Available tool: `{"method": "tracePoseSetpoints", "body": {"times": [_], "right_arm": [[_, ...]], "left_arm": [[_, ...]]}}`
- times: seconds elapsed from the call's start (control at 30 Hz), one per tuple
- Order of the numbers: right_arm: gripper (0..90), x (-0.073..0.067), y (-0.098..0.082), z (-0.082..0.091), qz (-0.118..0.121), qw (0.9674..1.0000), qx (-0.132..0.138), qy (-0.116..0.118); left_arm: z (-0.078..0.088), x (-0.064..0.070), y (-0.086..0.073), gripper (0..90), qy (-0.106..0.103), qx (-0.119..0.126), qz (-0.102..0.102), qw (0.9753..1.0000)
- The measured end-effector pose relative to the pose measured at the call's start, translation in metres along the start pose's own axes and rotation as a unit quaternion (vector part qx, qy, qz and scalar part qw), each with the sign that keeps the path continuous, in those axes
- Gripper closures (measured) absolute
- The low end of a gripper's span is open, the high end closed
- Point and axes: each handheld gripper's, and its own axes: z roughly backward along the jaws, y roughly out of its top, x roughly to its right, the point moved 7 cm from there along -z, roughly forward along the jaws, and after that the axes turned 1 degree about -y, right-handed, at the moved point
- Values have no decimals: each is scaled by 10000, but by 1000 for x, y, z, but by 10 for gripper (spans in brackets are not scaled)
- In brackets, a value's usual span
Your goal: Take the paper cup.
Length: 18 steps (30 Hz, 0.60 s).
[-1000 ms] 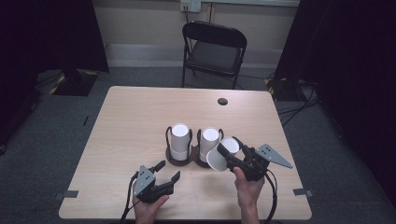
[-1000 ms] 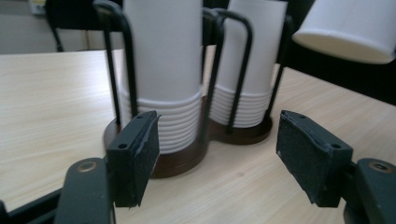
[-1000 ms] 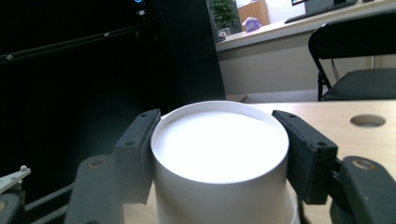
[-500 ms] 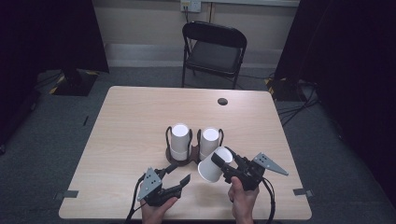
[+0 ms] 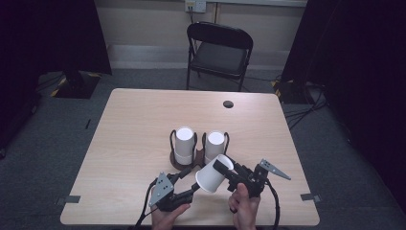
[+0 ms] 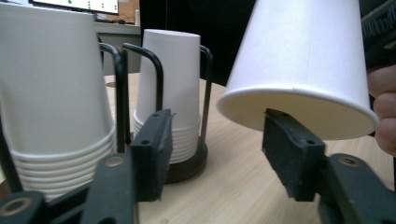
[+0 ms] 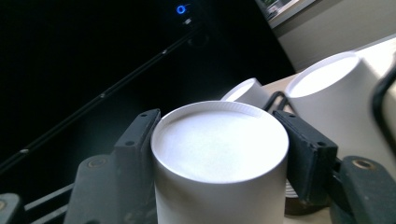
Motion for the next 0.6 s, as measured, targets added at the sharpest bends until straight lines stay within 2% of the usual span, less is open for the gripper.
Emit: {"method": "tracePoseSetpoints", "body": {"times": [0.1, 0.23, 0.4, 0.53, 0.6], "right_arm": [[352, -4, -4, -4, -62, 9999, -104, 99], [352, -7, -6, -7, -167, 9995, -166, 201], [352, -9, -8, -11, -282, 9989, -242, 287], [351, -10, -10, -13, -379, 9981, -322, 374], [349, -9, -11, -13, -415, 9976, -362, 421]], "left_arm": [[-2, 3, 1, 511, 12, 31, -68, 10000], [-5, 3, 5, 560, 156, 142, -24, 9998], [-9, 6, 9, 632, 118, 264, -55, 9996], [-9, 7, 12, 642, 205, 338, -87, 9992], [-6, 5, 14, 675, 279, 423, -49, 9987]]}}
